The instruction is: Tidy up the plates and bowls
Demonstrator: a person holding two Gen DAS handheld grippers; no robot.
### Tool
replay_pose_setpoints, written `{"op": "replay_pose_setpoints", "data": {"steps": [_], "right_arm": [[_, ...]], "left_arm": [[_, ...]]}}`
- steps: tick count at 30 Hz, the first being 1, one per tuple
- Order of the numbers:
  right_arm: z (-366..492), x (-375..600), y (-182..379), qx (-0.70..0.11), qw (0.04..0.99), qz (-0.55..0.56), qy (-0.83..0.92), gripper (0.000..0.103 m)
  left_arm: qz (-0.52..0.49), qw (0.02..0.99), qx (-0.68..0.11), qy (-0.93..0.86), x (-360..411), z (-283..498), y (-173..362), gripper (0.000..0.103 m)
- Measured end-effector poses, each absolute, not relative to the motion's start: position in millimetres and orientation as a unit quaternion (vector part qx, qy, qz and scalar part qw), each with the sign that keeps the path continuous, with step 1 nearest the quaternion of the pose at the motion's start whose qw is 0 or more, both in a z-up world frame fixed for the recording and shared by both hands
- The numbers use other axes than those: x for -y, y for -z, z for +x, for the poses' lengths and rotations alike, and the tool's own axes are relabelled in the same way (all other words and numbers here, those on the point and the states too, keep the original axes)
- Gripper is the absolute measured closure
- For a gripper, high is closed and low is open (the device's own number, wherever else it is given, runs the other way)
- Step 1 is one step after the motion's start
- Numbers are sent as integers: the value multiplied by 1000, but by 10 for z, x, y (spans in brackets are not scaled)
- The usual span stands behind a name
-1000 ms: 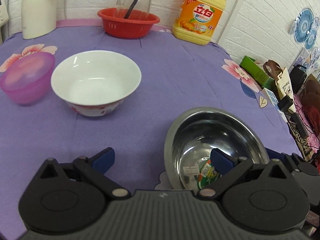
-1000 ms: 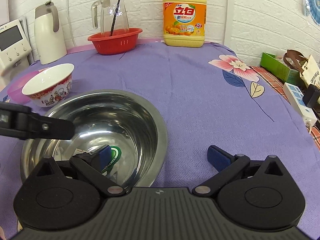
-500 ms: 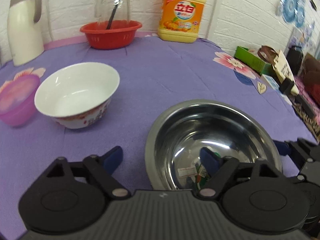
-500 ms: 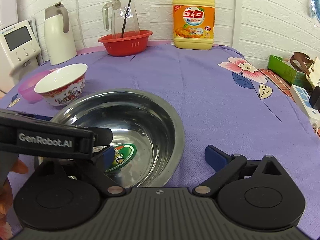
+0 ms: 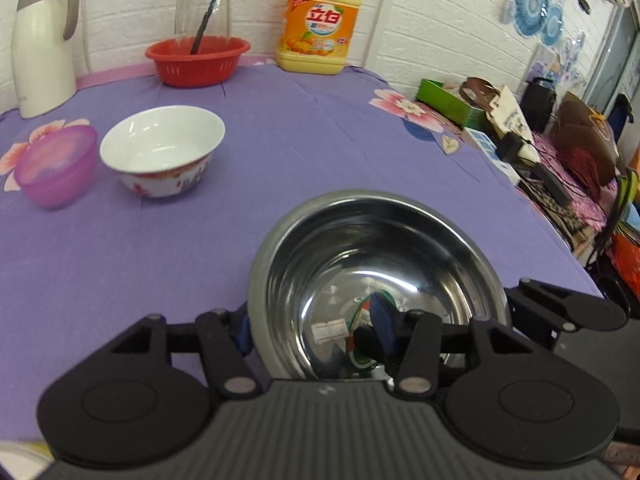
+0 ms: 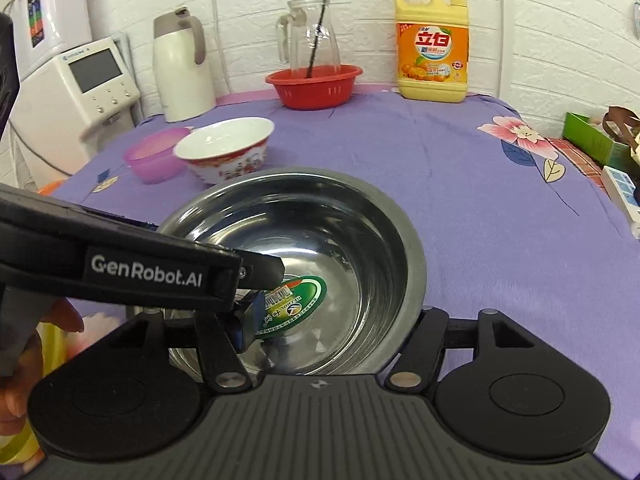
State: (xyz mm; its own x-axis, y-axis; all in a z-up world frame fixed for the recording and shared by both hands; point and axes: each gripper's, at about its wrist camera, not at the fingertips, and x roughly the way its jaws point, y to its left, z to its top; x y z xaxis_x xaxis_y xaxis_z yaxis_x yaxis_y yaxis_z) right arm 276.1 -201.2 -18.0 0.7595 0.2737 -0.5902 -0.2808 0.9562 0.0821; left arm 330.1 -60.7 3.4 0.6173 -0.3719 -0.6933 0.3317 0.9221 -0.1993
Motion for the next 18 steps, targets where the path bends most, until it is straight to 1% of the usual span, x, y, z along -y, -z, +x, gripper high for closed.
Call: {"op": "replay_pose_setpoints", "data": {"steps": [3, 10, 18], "right_arm": [[2512, 1952, 137, -312, 938, -10, -150, 0], [2053, 1881, 169, -315, 937, 5, -148, 0], [1916, 1832, 284, -328, 933, 8, -146, 0]], "left_arm": [[-31, 896, -391, 209, 542, 3052, -57, 52], [-9, 895, -388, 220, 520, 2591, -21, 51], [-12, 891, -399, 215, 522, 2500, 125, 49]]}}
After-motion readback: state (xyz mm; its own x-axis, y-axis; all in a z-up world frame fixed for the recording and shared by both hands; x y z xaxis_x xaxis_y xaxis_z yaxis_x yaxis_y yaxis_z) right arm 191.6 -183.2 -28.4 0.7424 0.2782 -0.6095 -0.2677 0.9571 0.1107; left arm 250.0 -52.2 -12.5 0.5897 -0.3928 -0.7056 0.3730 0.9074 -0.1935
